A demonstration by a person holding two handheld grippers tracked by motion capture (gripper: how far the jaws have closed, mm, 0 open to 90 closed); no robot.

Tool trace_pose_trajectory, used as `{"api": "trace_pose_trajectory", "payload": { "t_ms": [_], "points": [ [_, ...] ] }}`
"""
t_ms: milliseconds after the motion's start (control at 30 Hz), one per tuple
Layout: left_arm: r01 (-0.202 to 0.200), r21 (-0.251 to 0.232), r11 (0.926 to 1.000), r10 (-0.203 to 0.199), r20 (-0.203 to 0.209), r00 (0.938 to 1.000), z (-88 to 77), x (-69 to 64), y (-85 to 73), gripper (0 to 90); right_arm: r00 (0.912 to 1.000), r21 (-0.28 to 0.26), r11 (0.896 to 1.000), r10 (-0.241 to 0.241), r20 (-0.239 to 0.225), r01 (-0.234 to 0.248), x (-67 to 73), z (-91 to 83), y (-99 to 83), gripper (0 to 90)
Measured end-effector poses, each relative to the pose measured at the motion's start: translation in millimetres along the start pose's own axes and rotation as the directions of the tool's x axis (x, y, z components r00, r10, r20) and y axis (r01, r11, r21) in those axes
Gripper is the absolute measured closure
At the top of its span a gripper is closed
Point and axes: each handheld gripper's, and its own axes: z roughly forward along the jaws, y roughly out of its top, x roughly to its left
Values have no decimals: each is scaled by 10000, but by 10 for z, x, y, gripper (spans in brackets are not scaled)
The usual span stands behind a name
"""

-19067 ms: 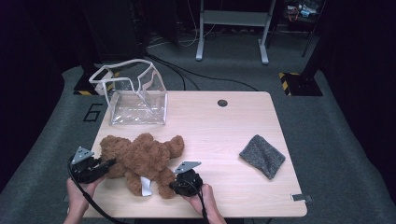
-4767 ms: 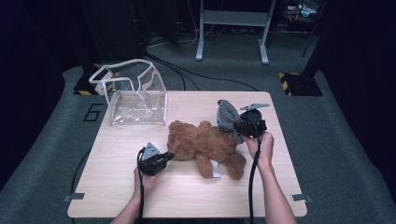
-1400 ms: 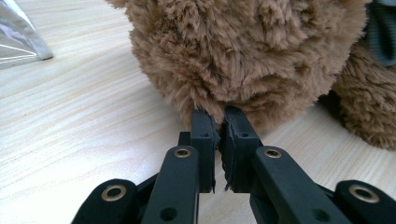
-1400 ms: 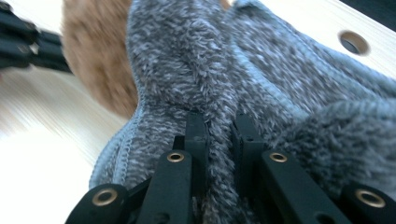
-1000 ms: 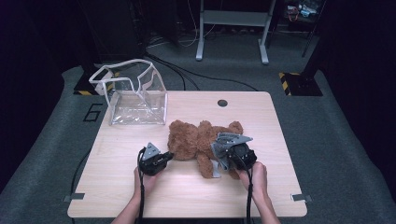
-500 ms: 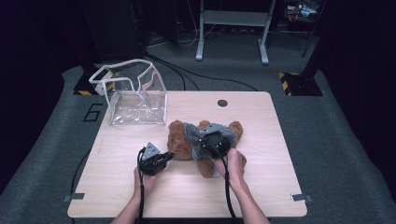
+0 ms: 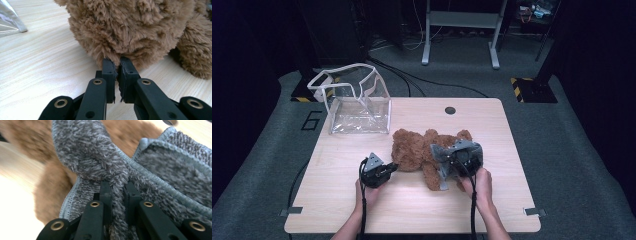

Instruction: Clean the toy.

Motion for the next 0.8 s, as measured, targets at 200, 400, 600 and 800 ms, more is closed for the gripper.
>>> {"api": "trace_pose_trajectory", "payload": {
  "t_ms": [200, 400, 600, 800],
  "points": [
    [26, -69, 10000, -27, -60, 10000, 7, -2, -2, 836, 9981, -76, 9980, 622, 8, -622, -134, -77, -78, 806],
    [-3, 38, 10000, 3, -23, 10000, 1, 0, 2, 836, 9973, -1083, 9934, 317, -657, -387, 9, -179, 160, 805],
    [-1, 32, 10000, 1, -25, 10000, 0, 0, 1, 836, 9937, -801, 9944, -759, -826, 693, 329, 86, 437, 804],
    [-13, 7, 10000, 13, 15, 10000, 1, -2, 0, 836, 9960, -337, 9994, -95, -892, 65, 189, 164, 209, 809]
  ]
}}
